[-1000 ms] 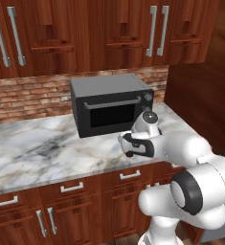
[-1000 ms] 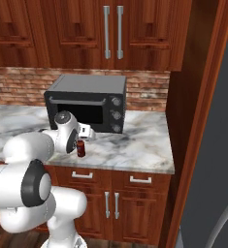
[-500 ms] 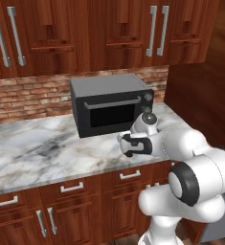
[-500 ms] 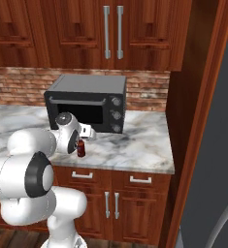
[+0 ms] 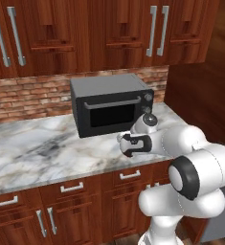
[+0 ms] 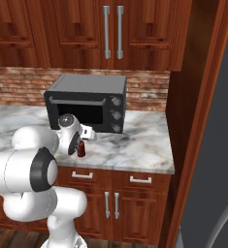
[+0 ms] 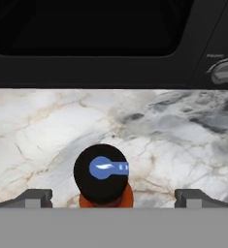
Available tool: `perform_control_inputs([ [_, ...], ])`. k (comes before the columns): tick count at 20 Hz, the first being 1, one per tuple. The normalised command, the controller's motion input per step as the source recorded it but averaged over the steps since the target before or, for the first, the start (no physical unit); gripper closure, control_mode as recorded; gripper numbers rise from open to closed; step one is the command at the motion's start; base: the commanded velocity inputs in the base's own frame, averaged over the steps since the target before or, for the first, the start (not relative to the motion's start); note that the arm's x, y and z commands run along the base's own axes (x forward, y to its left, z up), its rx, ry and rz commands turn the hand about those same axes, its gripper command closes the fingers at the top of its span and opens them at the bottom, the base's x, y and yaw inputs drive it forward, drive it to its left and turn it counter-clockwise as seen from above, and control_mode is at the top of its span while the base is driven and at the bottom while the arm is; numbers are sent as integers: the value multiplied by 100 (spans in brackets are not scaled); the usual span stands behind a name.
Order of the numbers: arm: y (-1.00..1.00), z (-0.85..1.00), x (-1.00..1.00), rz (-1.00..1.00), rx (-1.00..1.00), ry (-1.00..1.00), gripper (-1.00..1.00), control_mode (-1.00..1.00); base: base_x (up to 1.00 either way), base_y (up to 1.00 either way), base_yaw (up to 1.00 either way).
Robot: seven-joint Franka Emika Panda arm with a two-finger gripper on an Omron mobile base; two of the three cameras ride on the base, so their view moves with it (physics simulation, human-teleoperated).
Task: Place the condiment bottle and condiment bottle from the counter to the top shelf of the fridge. If the existing items in the fridge are on the top shelf, move them to other shelves.
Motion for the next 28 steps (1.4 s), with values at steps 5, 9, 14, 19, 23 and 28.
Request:
perform_control_inputs([
  [5,0,0,6,0,1,-1,-100,-100,0,0,0],
  [9,1,0,7,0,0,-1,100,-100,0,0,0],
  [14,0,0,6,0,0,0,100,-100,0,0,0],
  [19,0,0,0,0,0,0,100,-100,0,0,0],
  [23,0,19,-35,0,0,-7,100,-100,0,0,0],
  [28,-5,89,-99,-1,3,-12,100,-100,0,0,0],
])
